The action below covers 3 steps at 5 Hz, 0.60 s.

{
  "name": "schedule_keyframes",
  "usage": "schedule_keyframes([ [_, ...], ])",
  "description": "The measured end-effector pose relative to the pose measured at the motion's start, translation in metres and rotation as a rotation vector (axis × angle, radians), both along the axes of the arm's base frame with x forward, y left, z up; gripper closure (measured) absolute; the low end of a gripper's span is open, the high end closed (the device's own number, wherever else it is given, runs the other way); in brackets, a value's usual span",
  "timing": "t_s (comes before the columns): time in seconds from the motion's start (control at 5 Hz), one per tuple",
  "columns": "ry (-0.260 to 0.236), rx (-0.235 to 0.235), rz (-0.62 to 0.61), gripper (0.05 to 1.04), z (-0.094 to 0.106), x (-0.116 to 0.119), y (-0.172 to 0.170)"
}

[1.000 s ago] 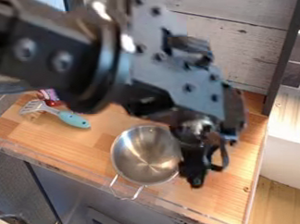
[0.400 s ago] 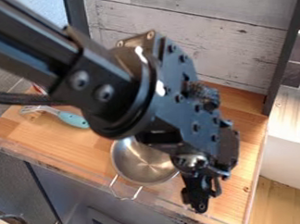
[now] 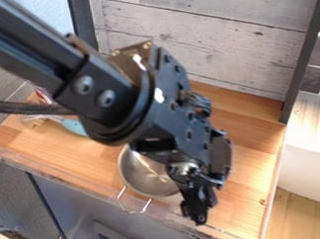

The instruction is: Move the silver pot to the upper right side of the table

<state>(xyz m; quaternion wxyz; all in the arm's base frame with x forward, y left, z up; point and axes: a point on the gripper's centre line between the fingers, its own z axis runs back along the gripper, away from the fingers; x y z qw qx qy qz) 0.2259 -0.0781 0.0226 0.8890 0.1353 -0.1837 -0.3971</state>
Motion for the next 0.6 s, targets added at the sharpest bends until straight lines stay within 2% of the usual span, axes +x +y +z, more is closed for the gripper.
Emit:
schedule_keyframes([
  [0.2,-0.015,-0.015,0.035,0.189,-0.0018,0.0013,0.0154],
  [0.6,-0.018,-0.026,0.044,0.791,-0.0042,0.0016,0.0225],
])
